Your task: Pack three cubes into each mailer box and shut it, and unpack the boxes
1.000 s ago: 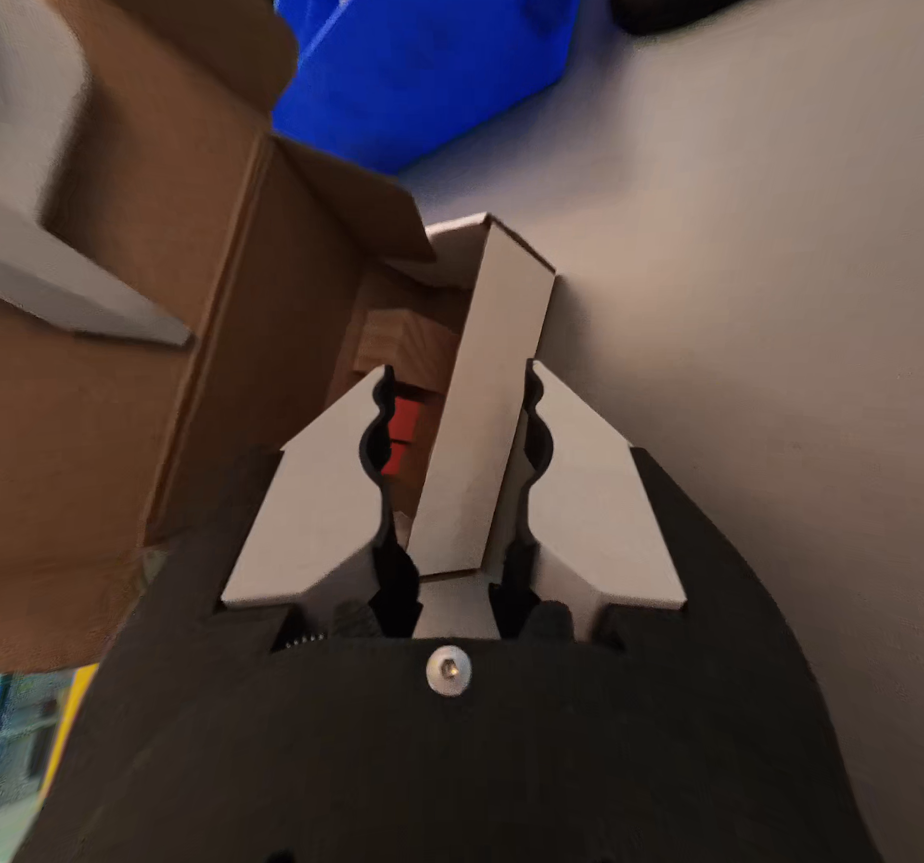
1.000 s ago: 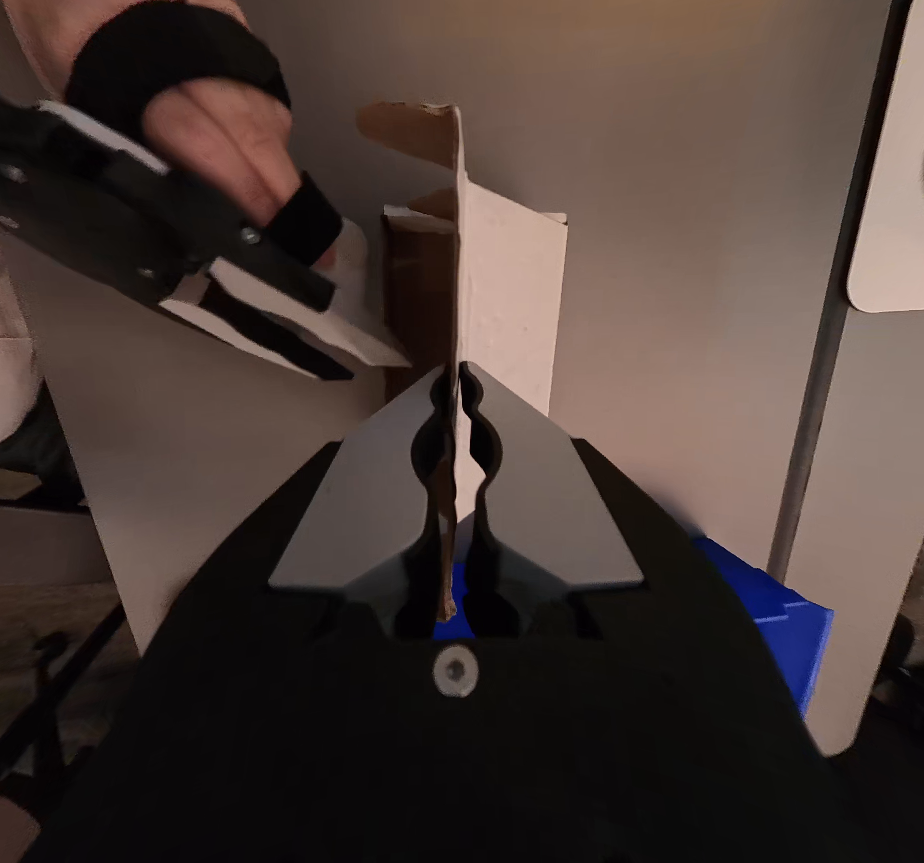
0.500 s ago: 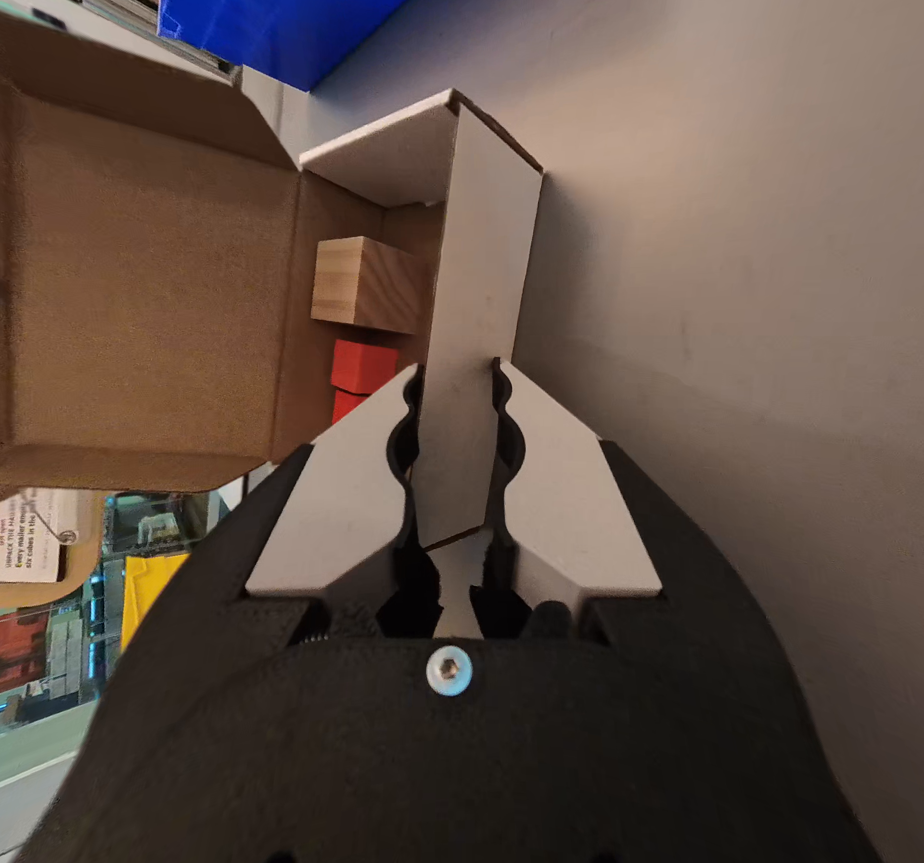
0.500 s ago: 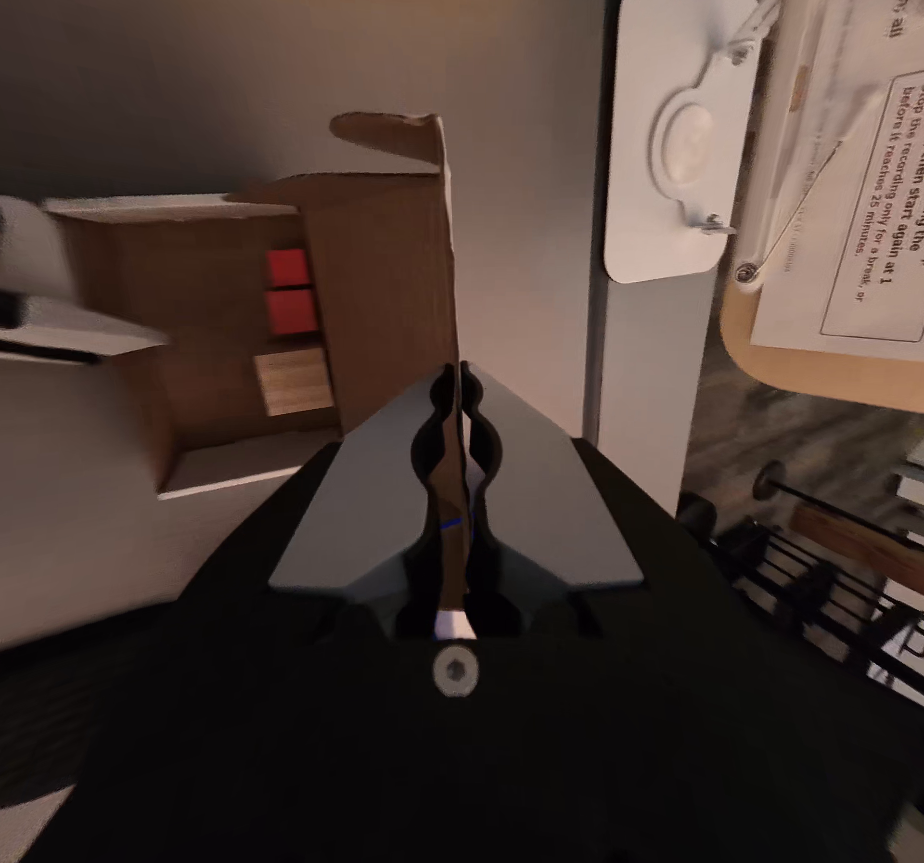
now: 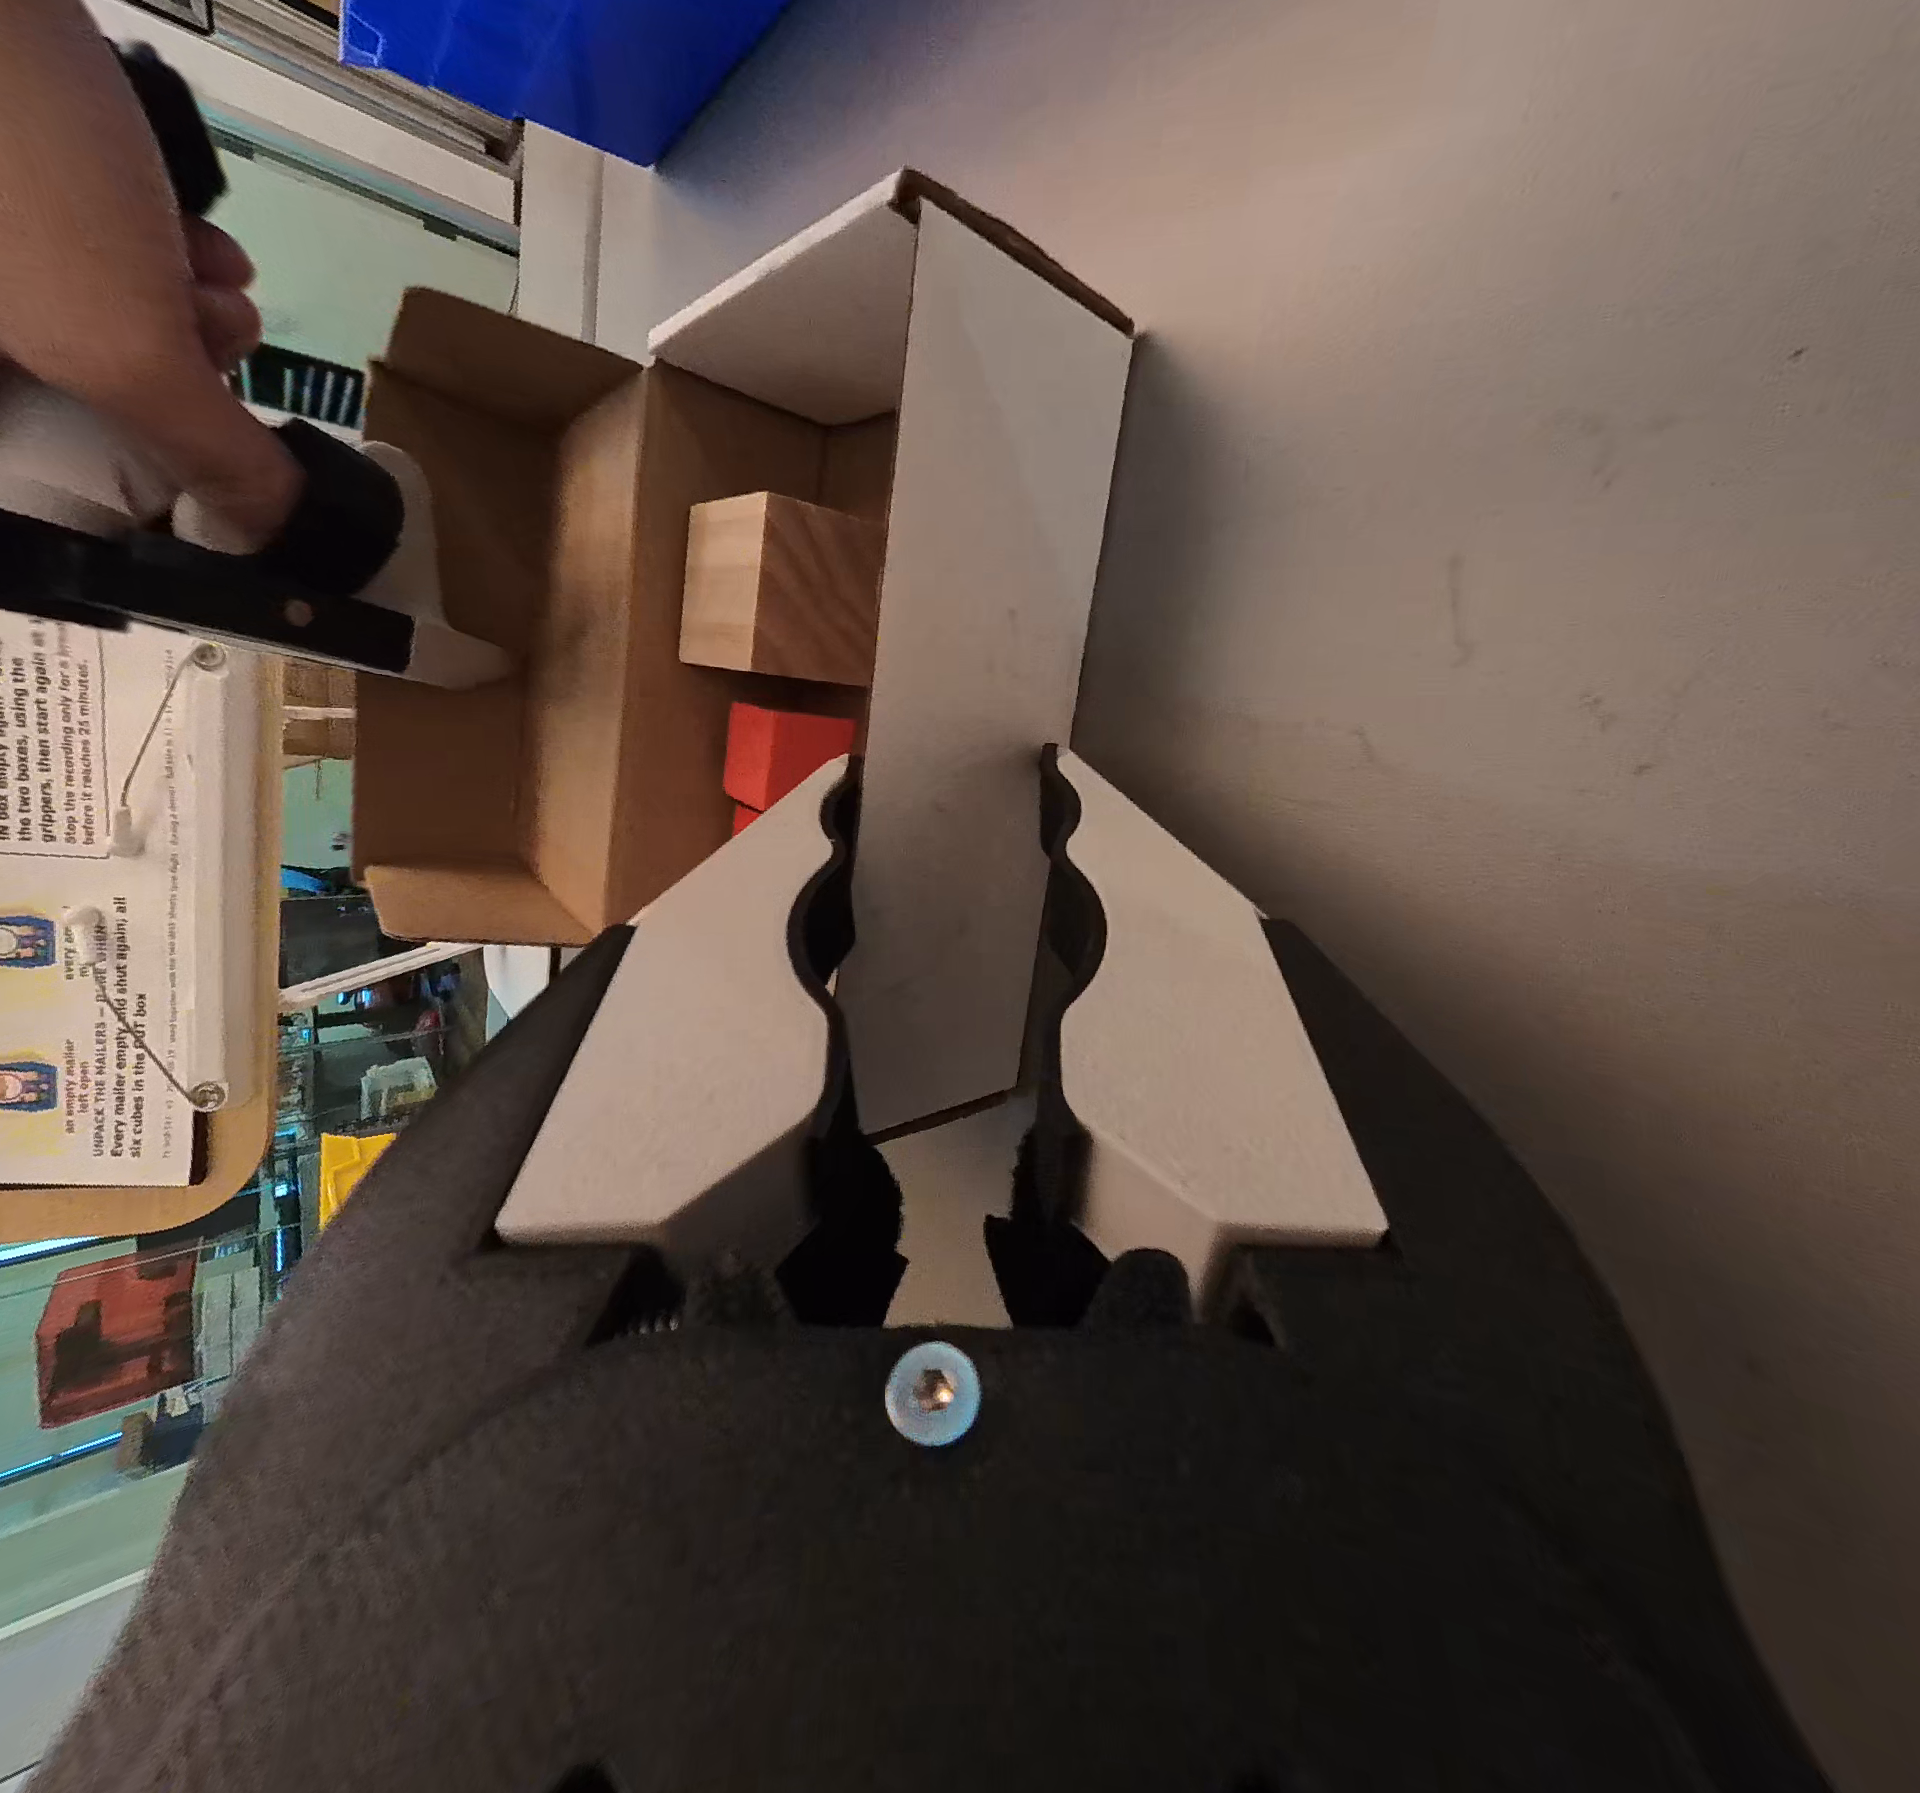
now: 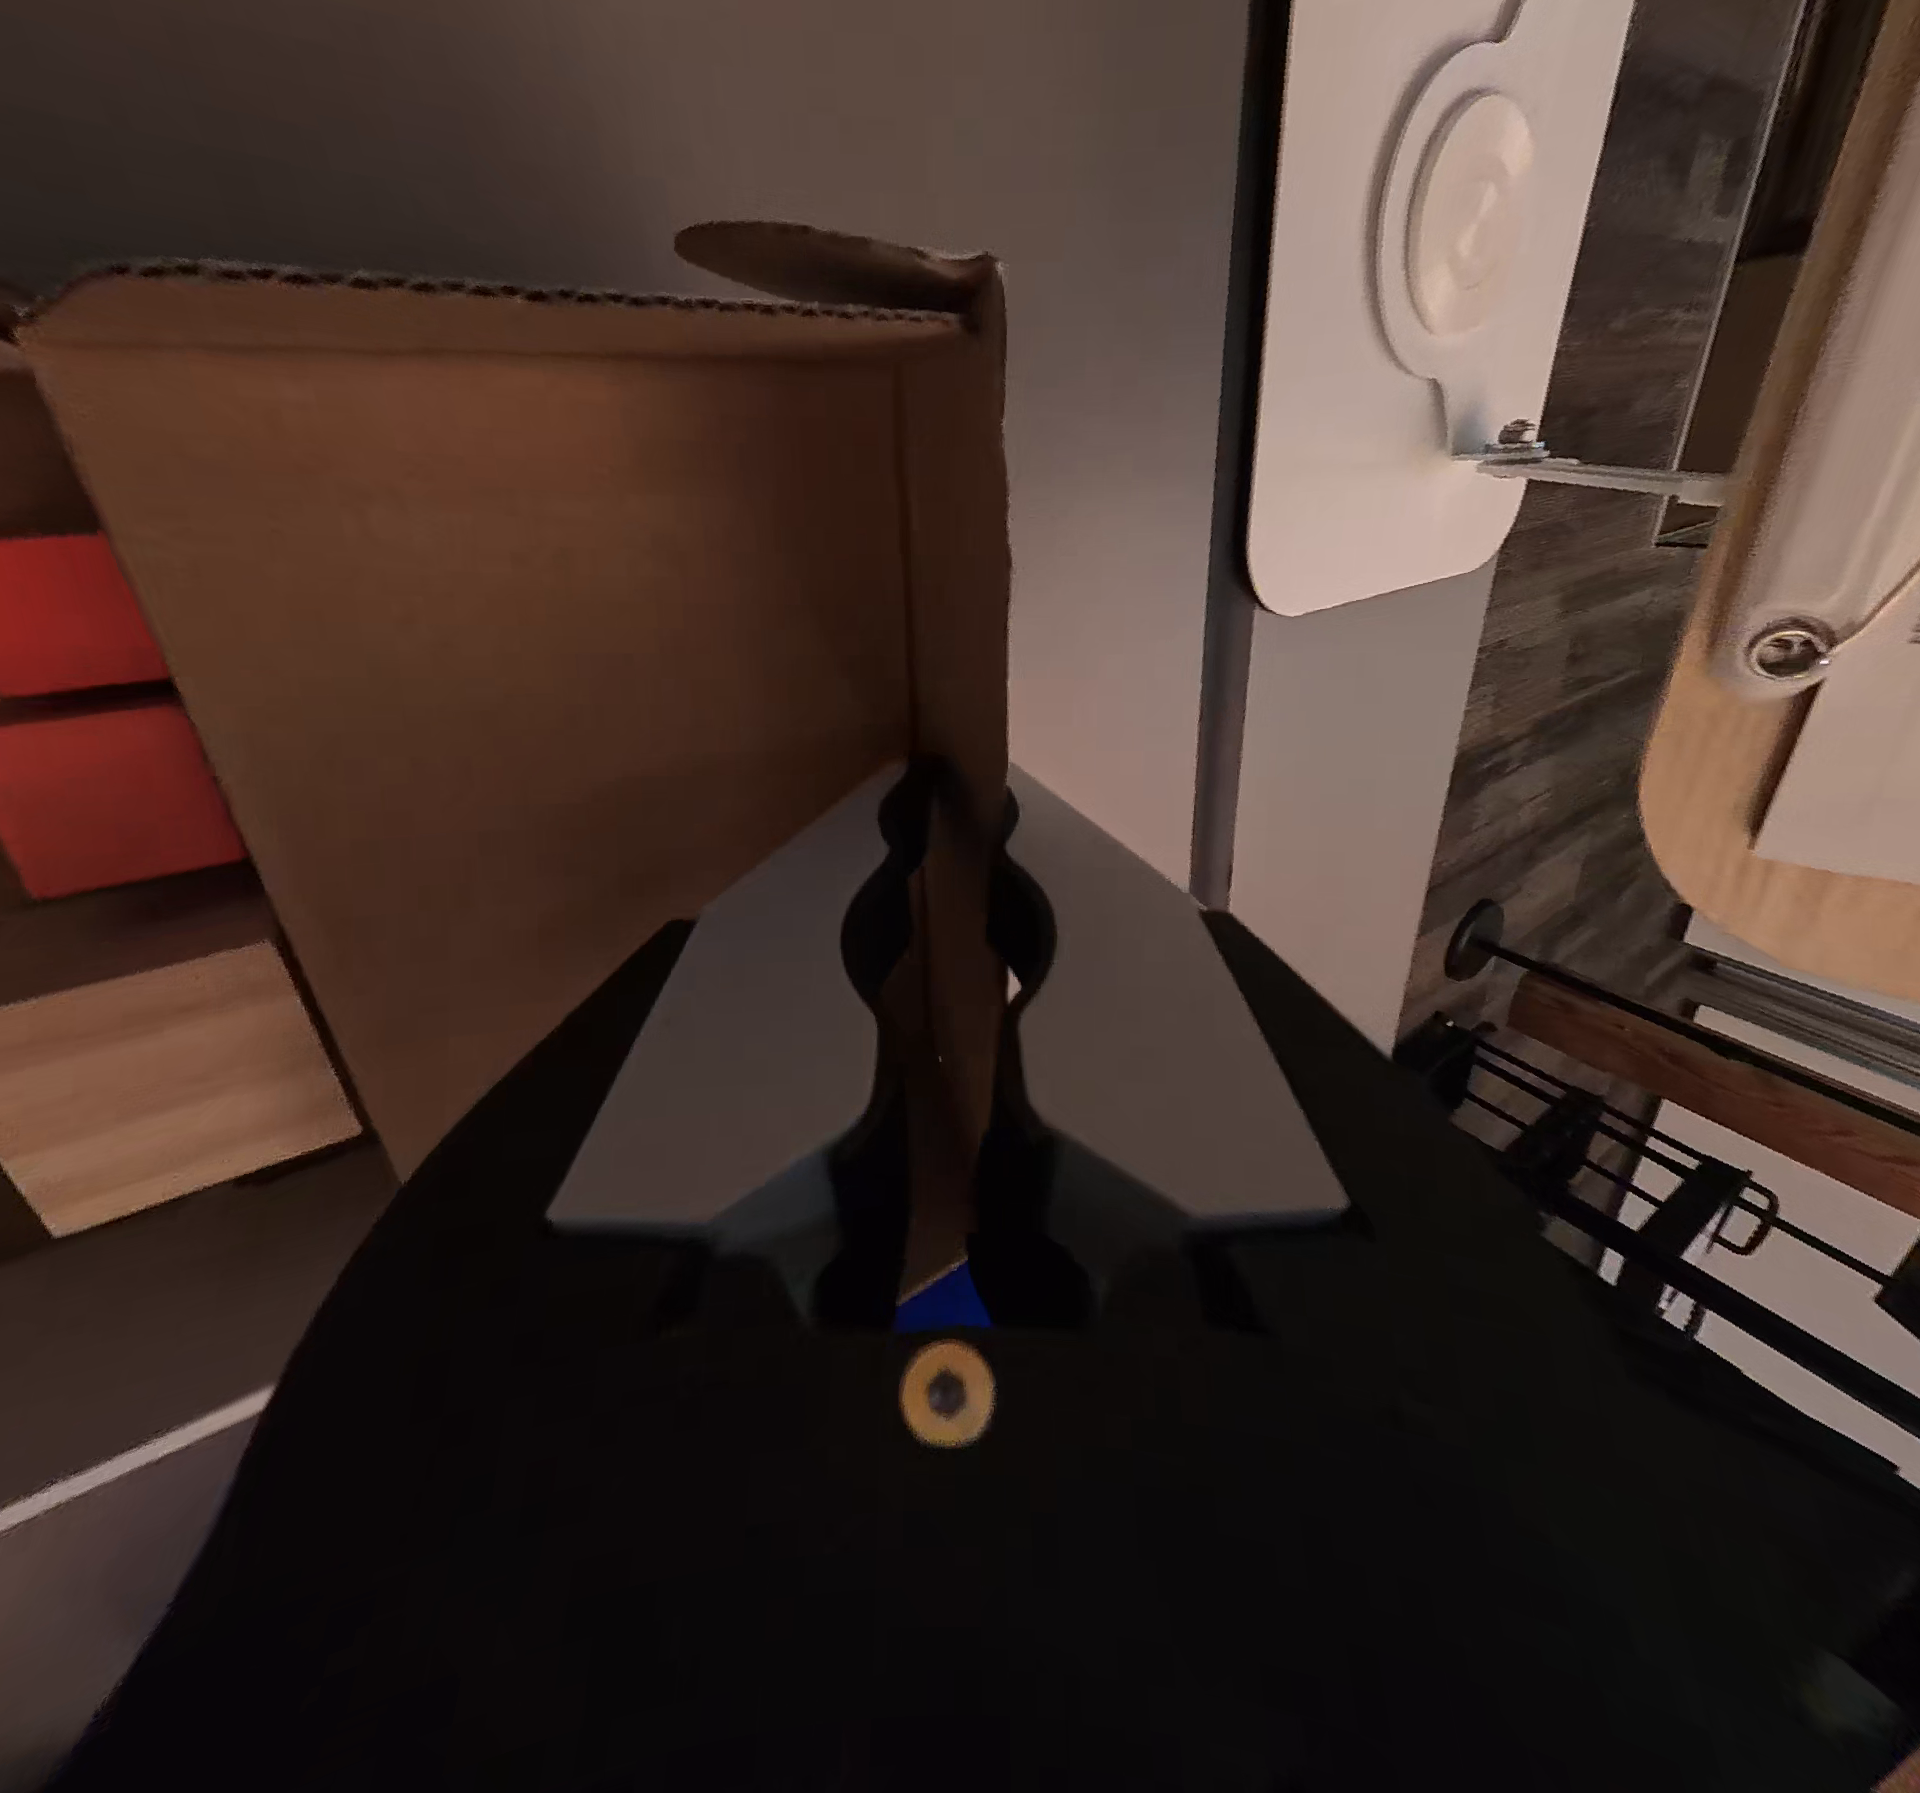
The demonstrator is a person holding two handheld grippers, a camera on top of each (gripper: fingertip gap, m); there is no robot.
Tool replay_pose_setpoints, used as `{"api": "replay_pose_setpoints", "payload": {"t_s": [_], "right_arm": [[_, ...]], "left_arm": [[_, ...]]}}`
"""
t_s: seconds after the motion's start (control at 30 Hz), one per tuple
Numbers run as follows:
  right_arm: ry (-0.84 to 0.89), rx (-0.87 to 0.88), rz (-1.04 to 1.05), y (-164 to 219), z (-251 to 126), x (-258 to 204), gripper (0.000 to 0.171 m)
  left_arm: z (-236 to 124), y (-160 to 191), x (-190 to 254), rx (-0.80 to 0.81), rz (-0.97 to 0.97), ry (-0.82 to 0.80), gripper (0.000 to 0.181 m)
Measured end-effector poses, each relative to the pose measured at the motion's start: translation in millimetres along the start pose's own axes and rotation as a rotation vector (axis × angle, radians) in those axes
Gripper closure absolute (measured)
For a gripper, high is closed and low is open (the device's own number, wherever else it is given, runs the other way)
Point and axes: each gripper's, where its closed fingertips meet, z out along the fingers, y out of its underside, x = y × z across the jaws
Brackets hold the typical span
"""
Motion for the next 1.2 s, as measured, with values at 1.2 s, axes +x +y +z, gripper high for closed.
{"api": "replay_pose_setpoints", "payload": {"t_s": [1.2], "right_arm": [[-0.211, 0.222, 0.034, 11.0, -89.4, -116.9, 0.136]], "left_arm": [[-14.9, -23.1, 4.2, 0.083, 0.001, -0.027, 0.116]]}}
